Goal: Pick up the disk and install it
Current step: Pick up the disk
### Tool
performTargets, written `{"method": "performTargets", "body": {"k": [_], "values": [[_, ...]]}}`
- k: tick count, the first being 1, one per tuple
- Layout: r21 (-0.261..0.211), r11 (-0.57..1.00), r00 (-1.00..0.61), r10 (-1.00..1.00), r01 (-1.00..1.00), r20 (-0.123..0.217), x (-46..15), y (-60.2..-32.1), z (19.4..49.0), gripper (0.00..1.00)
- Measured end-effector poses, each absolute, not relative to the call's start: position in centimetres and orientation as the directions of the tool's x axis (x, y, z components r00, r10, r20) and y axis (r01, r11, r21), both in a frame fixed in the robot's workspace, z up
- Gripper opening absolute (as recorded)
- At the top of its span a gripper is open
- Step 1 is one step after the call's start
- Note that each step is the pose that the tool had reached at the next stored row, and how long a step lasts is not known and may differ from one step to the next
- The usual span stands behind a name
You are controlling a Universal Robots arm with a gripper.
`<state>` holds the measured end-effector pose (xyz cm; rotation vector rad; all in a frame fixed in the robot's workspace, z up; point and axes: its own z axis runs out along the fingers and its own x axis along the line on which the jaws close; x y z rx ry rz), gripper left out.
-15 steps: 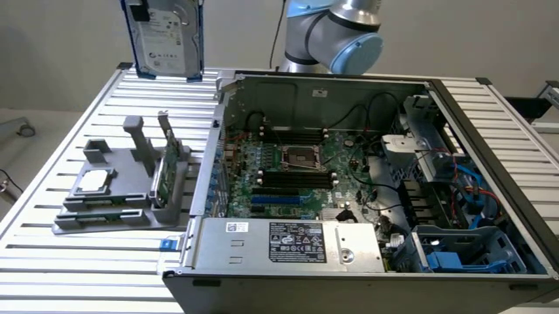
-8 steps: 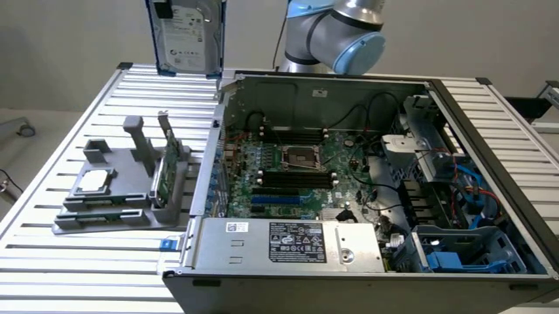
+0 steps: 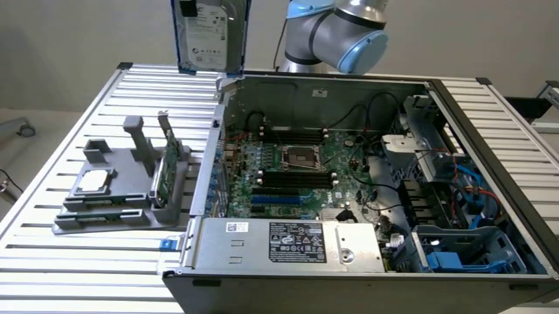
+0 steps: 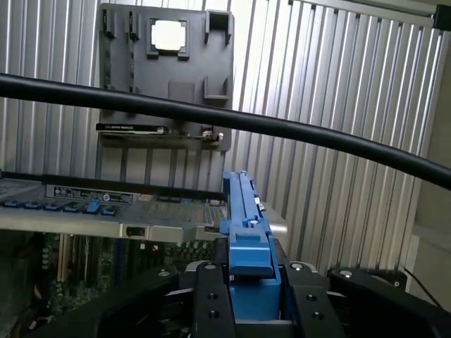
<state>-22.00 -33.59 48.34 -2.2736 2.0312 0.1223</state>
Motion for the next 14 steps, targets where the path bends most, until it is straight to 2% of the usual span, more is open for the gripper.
{"method": "performTargets", "body": {"k": [14], "values": [[-0.061, -0.111, 0.118, -0.985, -0.992, -0.127, -16.9, -35.5, 48.2, 0.33]]}}
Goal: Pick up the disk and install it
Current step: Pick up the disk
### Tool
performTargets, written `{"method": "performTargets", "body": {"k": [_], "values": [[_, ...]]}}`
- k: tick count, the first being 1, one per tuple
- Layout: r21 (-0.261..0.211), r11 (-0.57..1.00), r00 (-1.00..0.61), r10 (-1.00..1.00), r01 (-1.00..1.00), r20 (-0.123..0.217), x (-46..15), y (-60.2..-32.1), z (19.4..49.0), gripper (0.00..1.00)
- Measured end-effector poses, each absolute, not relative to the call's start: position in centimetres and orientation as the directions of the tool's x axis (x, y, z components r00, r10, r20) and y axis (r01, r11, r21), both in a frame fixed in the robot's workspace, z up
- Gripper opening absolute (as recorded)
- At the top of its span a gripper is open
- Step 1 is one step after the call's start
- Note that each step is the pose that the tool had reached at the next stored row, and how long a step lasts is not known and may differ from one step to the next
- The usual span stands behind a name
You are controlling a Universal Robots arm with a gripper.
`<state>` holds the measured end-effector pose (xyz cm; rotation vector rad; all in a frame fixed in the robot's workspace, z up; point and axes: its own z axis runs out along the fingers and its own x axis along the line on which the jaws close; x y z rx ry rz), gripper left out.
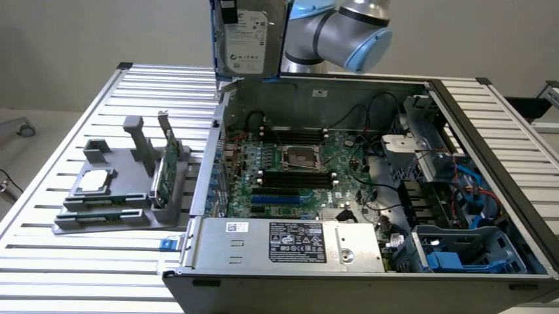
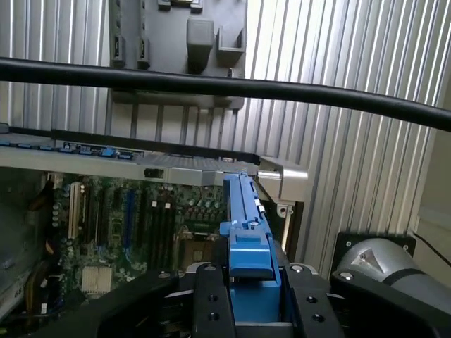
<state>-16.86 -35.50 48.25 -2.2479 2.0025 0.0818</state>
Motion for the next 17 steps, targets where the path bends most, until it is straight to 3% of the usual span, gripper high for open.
{"method": "performTargets", "body": {"k": [17], "values": [[-0.128, -0.110, 0.126, -0.984, -0.986, -0.123, -11.8, -38.5, 47.8, 0.33]]}}
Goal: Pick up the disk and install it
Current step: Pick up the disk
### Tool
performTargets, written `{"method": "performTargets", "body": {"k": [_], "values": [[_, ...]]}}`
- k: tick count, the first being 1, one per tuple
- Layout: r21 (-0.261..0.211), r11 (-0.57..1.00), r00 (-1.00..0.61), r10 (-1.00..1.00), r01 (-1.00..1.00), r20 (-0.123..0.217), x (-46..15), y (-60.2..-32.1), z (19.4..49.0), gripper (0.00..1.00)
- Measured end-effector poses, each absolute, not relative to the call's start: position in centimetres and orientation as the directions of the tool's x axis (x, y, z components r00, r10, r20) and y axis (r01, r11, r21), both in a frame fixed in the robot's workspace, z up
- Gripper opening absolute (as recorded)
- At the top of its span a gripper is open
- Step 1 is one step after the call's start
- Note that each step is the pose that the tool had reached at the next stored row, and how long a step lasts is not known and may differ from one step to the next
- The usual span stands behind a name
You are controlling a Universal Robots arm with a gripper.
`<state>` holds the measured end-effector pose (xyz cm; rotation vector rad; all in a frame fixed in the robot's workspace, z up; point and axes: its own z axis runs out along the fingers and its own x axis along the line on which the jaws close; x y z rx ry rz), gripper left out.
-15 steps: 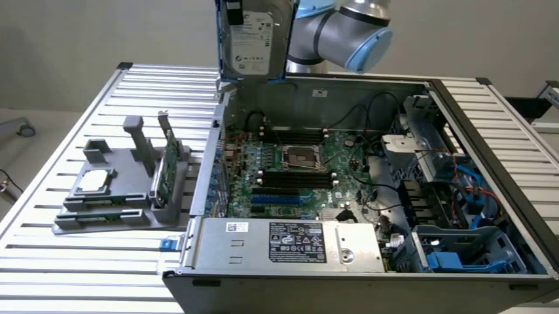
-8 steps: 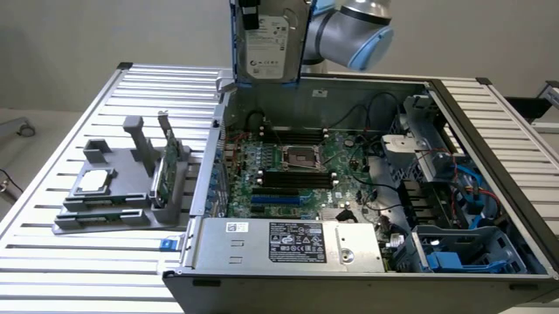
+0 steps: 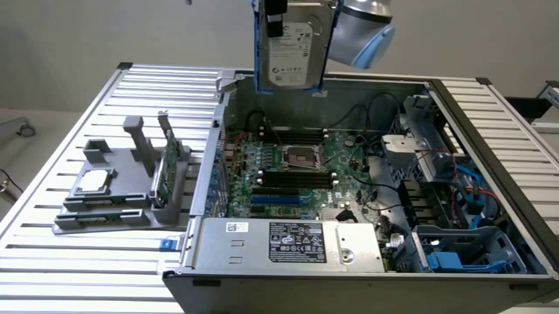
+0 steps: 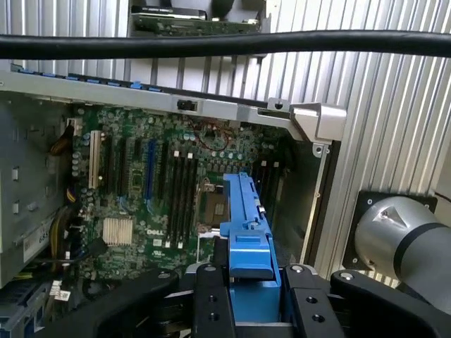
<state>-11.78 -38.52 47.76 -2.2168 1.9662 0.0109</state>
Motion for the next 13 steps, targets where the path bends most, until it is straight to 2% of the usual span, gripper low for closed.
{"method": "performTargets", "body": {"k": [13], "values": [[-0.159, -0.111, 0.130, -0.984, -0.981, -0.119, -8.4, -40.3, 47.1, 0.33]]}}
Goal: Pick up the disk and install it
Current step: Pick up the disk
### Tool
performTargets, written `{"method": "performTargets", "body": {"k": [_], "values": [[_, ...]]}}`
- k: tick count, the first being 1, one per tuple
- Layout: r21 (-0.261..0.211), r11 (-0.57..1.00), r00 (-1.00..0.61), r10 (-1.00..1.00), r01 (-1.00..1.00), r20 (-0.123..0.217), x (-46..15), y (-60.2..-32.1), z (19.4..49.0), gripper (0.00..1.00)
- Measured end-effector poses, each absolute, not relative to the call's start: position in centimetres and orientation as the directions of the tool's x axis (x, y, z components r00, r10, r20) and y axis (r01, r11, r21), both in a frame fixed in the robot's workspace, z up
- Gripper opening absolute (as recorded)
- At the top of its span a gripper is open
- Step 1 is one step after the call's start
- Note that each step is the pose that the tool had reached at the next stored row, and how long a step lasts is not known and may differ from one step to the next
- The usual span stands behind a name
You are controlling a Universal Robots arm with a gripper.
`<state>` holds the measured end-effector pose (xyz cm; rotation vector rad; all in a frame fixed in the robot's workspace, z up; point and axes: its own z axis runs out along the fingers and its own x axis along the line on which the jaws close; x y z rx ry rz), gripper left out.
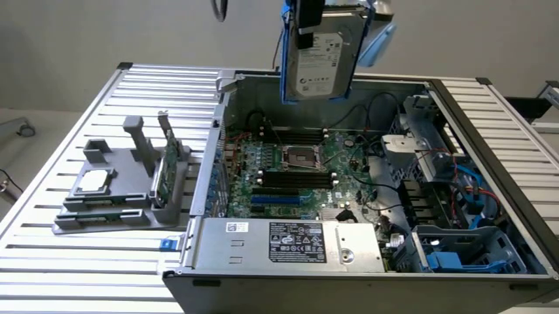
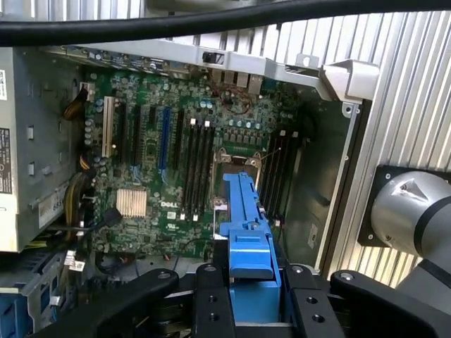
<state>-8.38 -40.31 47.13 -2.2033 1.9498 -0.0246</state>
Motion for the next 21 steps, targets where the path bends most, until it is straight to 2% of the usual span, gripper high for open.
{"method": "performTargets", "body": {"k": [21], "values": [[-0.160, -0.111, 0.130, -0.984, -0.981, -0.118, -3.3, -42.4, 48.2, 0.33]]}}
